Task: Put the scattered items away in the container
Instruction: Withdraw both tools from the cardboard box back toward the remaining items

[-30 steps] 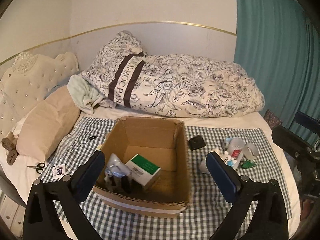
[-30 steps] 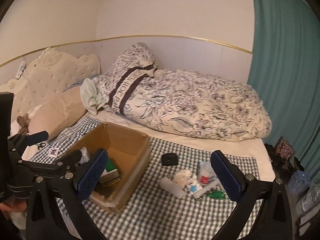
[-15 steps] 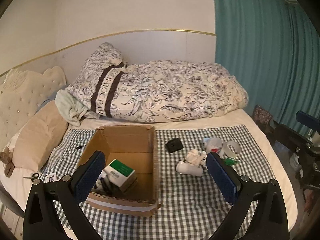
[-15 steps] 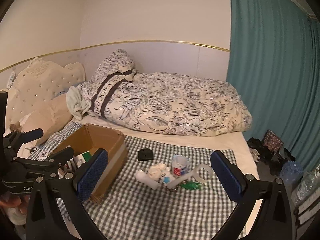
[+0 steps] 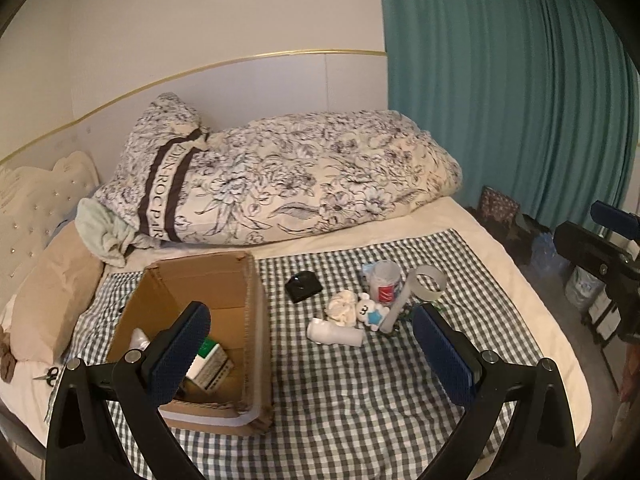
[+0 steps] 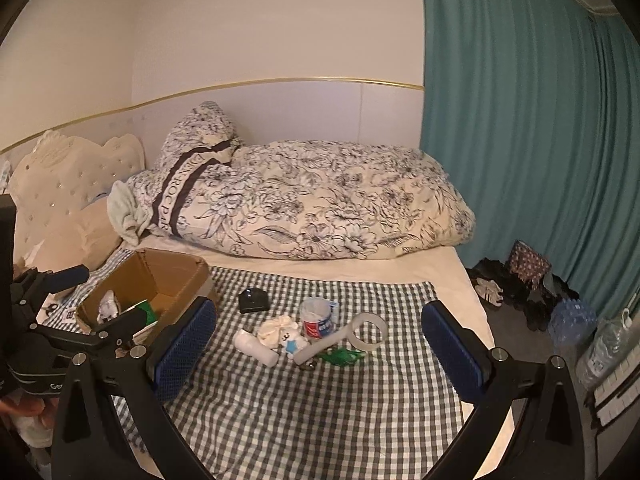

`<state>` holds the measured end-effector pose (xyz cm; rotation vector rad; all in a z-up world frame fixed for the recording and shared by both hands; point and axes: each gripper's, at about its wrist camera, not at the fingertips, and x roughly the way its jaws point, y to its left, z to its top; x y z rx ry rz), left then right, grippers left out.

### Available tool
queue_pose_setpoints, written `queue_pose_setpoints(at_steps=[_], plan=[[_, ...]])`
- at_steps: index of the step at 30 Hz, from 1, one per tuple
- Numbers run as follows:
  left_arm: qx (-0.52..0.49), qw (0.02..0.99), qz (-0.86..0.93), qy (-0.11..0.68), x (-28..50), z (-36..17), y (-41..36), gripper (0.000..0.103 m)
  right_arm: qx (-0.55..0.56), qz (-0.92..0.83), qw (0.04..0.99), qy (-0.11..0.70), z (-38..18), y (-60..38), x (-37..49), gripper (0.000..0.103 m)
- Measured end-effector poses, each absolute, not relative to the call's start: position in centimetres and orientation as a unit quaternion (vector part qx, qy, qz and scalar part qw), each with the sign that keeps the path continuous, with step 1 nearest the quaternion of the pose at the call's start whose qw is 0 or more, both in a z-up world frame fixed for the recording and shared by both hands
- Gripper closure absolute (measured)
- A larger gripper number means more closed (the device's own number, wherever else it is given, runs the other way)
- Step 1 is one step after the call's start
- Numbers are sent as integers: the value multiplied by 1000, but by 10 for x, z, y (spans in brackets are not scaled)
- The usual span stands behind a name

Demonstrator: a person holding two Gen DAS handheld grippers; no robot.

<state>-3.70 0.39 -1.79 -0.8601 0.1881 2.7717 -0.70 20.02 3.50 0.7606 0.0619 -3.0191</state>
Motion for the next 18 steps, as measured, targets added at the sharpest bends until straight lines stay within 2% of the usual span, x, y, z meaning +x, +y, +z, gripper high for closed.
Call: queue_pose_setpoints(at_steps=[18], plan=[[-352, 155, 918, 94, -79, -83, 47, 0, 314, -949, 5, 1, -29, 249, -55, 0]])
